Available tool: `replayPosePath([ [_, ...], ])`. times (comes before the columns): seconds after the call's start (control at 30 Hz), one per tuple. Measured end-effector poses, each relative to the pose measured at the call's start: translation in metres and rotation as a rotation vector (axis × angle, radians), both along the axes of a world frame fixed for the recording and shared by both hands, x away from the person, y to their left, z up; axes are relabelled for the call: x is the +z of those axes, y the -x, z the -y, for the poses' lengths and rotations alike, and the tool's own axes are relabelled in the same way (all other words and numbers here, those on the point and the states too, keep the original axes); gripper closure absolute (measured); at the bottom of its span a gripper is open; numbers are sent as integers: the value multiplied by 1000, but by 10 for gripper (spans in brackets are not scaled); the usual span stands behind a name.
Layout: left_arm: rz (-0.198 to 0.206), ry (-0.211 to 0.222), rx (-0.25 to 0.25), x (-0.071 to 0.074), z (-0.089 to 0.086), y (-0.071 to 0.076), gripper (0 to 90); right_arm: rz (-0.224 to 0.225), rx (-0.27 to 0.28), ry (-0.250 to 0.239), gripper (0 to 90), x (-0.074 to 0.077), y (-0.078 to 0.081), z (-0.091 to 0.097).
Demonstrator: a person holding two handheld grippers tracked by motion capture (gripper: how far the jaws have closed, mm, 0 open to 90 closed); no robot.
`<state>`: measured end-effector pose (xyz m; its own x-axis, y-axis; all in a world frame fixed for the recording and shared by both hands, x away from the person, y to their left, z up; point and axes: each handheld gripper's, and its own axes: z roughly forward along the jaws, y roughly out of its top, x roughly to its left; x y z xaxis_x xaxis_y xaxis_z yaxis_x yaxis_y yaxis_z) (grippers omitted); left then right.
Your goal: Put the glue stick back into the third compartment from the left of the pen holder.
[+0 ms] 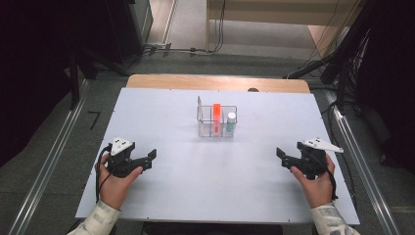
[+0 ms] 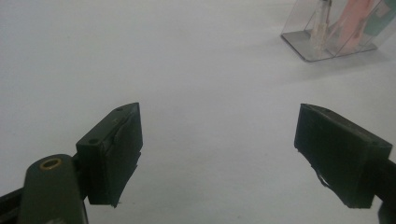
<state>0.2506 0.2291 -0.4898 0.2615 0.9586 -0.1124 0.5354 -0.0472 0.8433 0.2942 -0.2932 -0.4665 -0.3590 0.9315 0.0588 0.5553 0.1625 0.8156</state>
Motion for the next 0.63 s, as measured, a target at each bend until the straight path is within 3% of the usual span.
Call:
replayPosePath([
  [0.37,-20,-20,32,-7,-12,3,161,0,-60,18,158,-3,7,24],
  [0.63,-19,-9,45,-9,-14,3,160,7,-93,26,150,-5,8,37],
])
